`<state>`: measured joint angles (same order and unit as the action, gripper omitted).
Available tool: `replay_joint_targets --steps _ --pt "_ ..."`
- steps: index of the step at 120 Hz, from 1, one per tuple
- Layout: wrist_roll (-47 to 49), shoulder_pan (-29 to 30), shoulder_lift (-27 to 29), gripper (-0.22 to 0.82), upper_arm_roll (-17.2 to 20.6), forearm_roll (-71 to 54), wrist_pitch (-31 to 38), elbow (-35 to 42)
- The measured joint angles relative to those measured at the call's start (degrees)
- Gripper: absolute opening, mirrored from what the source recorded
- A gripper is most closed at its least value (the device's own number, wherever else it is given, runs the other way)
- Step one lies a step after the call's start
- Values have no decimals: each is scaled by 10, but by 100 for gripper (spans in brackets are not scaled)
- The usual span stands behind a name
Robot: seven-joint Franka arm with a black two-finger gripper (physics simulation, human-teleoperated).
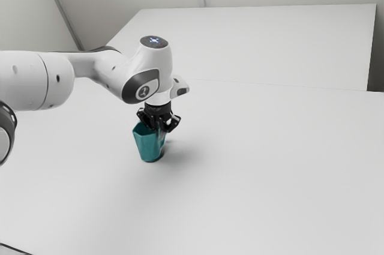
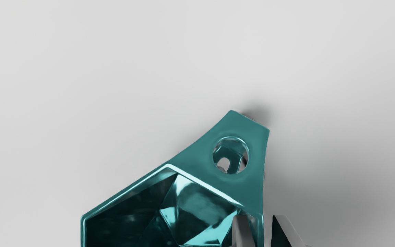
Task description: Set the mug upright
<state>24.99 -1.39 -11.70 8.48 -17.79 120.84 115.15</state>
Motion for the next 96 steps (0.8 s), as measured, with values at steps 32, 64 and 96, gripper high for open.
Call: replay_joint_targets --steps 32,64,96 --pt "0 -1 3 39 5 5 -21 -60" --pt "-25 -1 32 54 12 70 -70 -130" --pt "-140 27 88 59 7 156 -104 -138"
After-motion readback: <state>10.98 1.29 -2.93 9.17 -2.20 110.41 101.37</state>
